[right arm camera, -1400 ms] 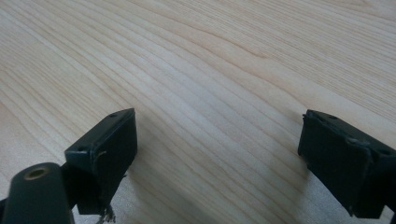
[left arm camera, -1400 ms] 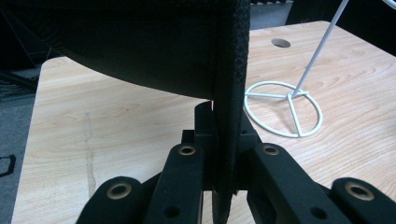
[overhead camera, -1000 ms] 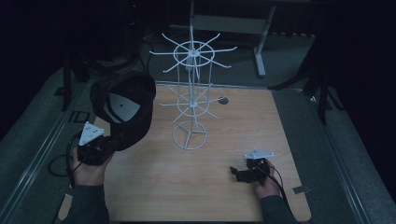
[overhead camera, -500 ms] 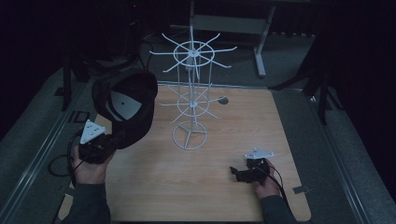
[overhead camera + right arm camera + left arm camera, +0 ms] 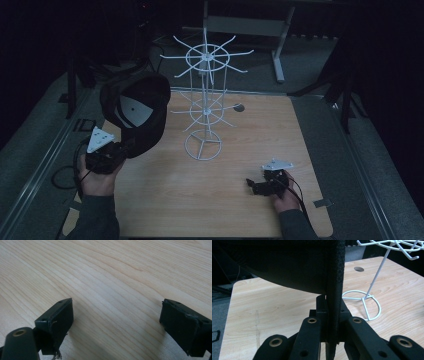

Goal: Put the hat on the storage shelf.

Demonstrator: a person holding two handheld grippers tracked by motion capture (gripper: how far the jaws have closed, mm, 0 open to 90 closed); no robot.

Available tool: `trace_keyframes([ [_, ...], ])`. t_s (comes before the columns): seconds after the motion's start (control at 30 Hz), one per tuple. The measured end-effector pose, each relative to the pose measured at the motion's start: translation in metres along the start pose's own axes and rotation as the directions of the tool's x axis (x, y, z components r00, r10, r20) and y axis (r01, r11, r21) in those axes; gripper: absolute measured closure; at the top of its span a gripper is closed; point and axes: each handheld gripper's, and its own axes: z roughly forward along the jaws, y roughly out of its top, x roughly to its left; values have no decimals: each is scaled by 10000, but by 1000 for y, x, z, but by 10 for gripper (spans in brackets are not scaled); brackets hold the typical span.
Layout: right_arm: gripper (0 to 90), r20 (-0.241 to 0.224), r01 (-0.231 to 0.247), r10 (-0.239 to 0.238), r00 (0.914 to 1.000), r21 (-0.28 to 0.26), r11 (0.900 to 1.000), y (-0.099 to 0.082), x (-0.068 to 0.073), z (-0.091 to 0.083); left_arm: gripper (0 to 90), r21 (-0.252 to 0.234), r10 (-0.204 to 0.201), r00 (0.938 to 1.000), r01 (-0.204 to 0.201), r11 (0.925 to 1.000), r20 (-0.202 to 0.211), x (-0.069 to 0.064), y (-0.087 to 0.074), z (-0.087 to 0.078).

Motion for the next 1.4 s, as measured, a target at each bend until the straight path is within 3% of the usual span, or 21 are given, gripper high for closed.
trace_keyframes([
  [1.4,117,2,9,-9,10000,-8,10000,0,0,0,864,-353,33,9997,-41,9994,-233,-1,11,-5],
])
